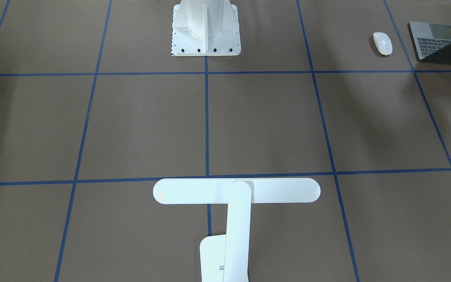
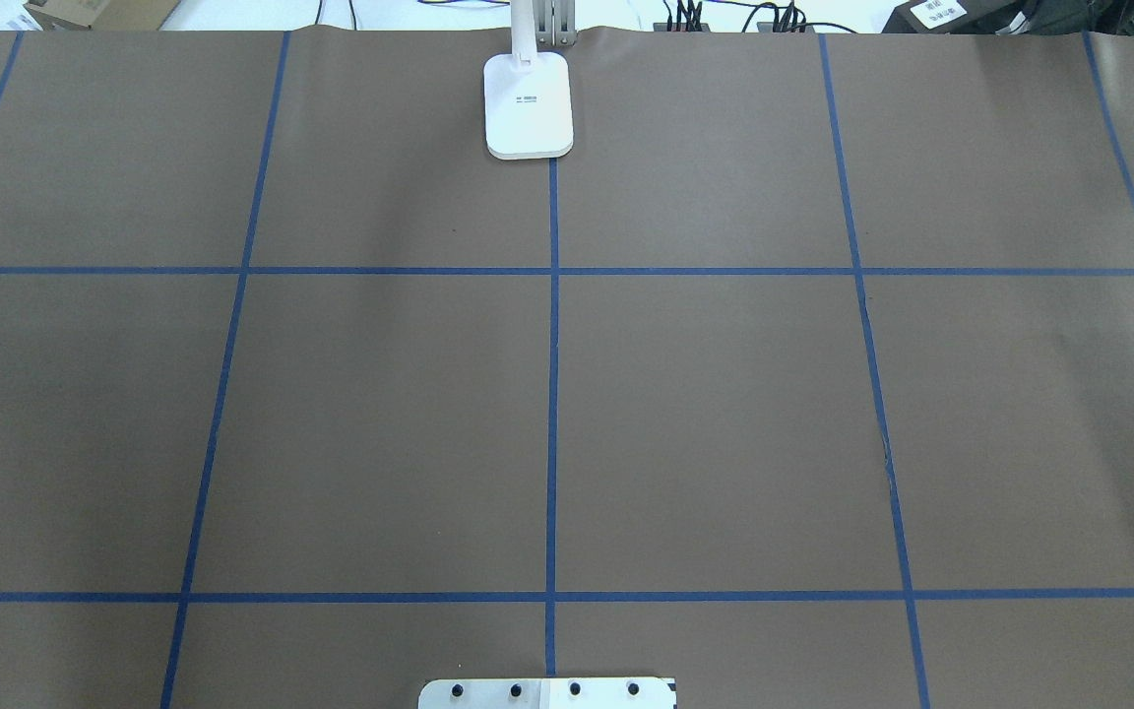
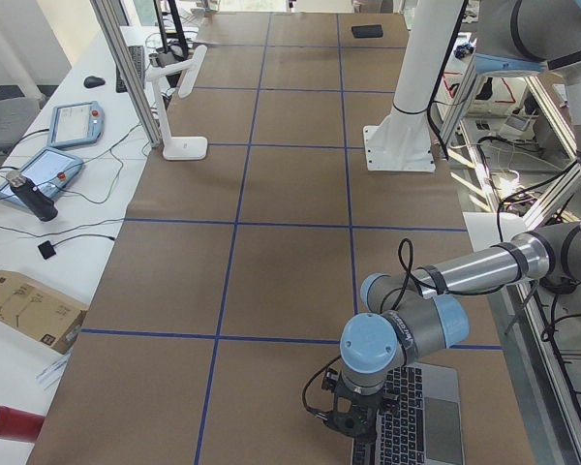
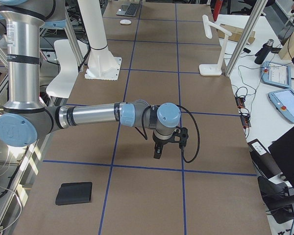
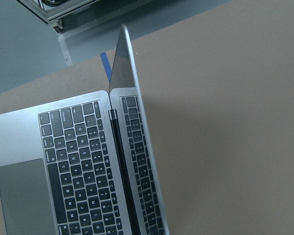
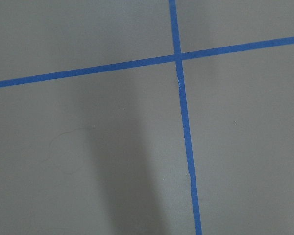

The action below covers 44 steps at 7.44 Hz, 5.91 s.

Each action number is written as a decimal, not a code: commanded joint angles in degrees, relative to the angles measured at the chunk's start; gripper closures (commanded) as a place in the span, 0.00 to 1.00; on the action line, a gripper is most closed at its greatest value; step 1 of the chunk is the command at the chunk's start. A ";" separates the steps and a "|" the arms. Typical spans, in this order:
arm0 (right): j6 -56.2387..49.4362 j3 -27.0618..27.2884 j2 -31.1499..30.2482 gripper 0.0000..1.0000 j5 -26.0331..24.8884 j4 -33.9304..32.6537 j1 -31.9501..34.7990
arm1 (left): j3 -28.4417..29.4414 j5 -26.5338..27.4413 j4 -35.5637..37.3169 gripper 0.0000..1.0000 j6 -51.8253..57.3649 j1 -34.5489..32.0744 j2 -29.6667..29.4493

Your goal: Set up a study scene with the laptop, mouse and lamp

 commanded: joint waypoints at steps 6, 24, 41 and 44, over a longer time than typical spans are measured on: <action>0.00 0.72 -1.55 0.00 2.21 0.21 0.00 | 0.48 -0.42 0.28 0.00 -0.11 0.17 0.33; 1.66 4.48 -0.93 0.00 1.78 -0.14 0.09 | -10.24 -0.51 29.57 1.00 -0.38 -0.62 -19.66; 2.02 4.76 -0.41 0.00 2.21 -0.50 -1.49 | -11.65 -2.29 43.96 1.00 -76.84 48.93 -70.07; 2.11 4.76 -0.14 0.00 3.62 -0.50 -1.67 | -6.23 -1.92 43.43 1.00 -76.76 50.00 -72.96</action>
